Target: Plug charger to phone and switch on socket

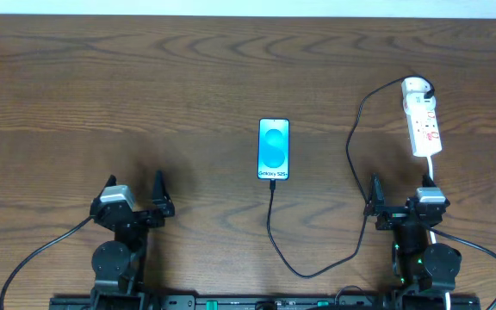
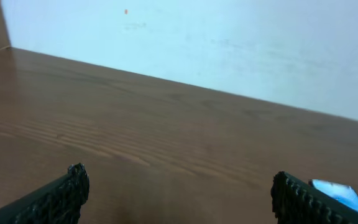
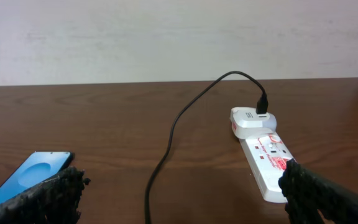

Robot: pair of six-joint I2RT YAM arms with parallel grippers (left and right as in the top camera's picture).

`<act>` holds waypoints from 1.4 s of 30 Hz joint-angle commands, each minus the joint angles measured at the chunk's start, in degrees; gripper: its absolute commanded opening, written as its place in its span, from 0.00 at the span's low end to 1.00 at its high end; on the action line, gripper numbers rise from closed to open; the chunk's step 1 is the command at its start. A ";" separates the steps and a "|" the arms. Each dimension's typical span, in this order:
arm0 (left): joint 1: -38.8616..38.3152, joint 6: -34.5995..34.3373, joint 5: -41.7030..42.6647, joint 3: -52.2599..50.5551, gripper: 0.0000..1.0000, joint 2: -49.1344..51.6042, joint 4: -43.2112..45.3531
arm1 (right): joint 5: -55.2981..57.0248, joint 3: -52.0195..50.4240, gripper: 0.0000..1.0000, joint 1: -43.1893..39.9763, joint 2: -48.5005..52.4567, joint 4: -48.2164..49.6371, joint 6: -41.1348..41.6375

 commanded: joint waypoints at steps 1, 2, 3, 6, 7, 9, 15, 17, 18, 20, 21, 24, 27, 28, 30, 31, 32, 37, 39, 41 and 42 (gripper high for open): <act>0.20 4.94 1.51 -0.79 0.95 -0.52 -2.99 | 0.31 -0.07 0.99 0.39 -0.37 -0.31 0.35; 0.20 5.07 1.49 -0.79 0.95 -0.52 -3.02 | 0.31 -0.07 0.99 0.39 -0.37 -0.31 0.35; 0.17 5.31 1.49 -0.79 0.95 -0.55 -3.02 | 0.31 -0.07 0.99 0.39 -0.37 -0.33 0.35; 0.20 5.46 1.49 -0.79 0.95 -0.52 -3.06 | 0.31 -0.07 0.99 0.39 -0.37 -0.31 0.35; 0.20 5.46 1.49 -0.79 0.95 -0.52 -3.06 | 0.31 -0.07 0.99 0.39 -0.37 -0.31 0.35; 0.20 5.46 1.51 -0.79 0.95 -0.52 -3.06 | 0.31 -0.07 0.99 0.39 -0.37 -0.31 0.37; 0.20 5.46 1.44 -0.79 0.95 -0.52 -3.04 | 0.31 -0.07 0.99 0.39 -0.37 -0.31 0.35; 0.20 5.46 1.44 -0.79 0.95 -0.55 -3.02 | 0.31 -0.07 0.99 0.39 -0.35 -0.31 0.35; 0.20 5.46 1.44 -0.79 0.95 -0.55 -3.02 | 0.31 -0.07 0.99 0.39 -0.37 -0.31 0.35; 0.20 5.46 1.44 -0.79 0.95 -0.55 -3.02 | 0.31 -0.07 0.99 0.39 -0.37 -0.31 0.35; 0.20 5.49 1.42 -0.79 0.95 -0.55 -3.02 | 0.31 -0.07 0.99 0.39 -0.37 -0.33 0.35; 0.20 5.49 1.22 -0.79 0.95 -0.55 -2.95 | 0.31 -0.07 0.99 0.39 -0.37 -0.31 0.35; 0.20 5.46 1.33 -0.79 0.95 -0.55 -2.97 | 0.31 -0.07 0.99 0.39 -0.37 -0.33 0.35; 0.20 5.46 1.31 -0.79 0.95 -0.55 -2.99 | 0.31 -0.07 0.99 0.39 -0.37 -0.31 0.35; 0.20 5.90 1.29 -0.79 0.95 -0.55 -3.02 | 0.31 -0.07 0.99 0.39 -0.35 -0.31 0.35; 0.20 6.45 1.29 -0.79 0.95 -0.55 -3.02 | 0.31 -0.07 0.99 0.39 -0.37 -0.31 0.35; 0.20 6.58 1.27 -0.79 0.95 -0.55 -3.02 | 0.31 -0.07 0.99 0.39 -0.37 -0.31 0.35; 0.20 6.54 1.27 -0.79 0.95 -0.55 -2.93 | 0.31 -0.07 0.99 0.39 -0.35 -0.33 0.35; 0.20 6.54 1.27 -0.79 0.95 -0.55 -2.93 | 0.31 -0.07 0.99 0.39 -0.37 -0.31 0.35; 0.20 6.54 1.27 -0.79 0.95 -0.55 -2.91 | 0.31 -0.07 0.99 0.39 -0.37 -0.31 0.35; 0.20 6.54 1.27 -0.79 0.96 -0.55 -2.89 | 0.31 -0.07 0.99 0.39 -0.37 -0.31 0.35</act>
